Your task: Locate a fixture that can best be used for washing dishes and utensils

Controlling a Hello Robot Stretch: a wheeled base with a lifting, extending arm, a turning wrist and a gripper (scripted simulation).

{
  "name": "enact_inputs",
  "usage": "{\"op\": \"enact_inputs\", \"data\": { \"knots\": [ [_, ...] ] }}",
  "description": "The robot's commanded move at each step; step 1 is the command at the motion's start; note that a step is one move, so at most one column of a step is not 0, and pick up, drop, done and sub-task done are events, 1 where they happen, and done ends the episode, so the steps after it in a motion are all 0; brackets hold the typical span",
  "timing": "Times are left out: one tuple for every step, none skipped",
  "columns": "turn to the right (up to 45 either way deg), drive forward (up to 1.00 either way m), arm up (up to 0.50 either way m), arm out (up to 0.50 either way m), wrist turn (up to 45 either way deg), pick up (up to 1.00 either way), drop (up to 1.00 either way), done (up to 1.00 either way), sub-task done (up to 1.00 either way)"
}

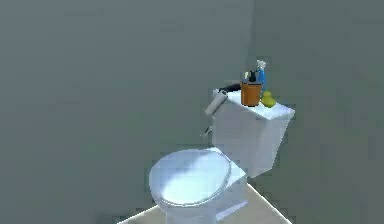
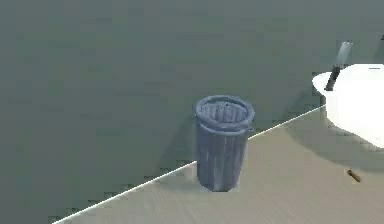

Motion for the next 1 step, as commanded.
{"op": "enact_inputs", "data": {
  "knots": [
    [45.0, 0.00, 0.00, 0.00, 0.0, 0.00, 0.00, 0.00, 0.00]
  ]
}}
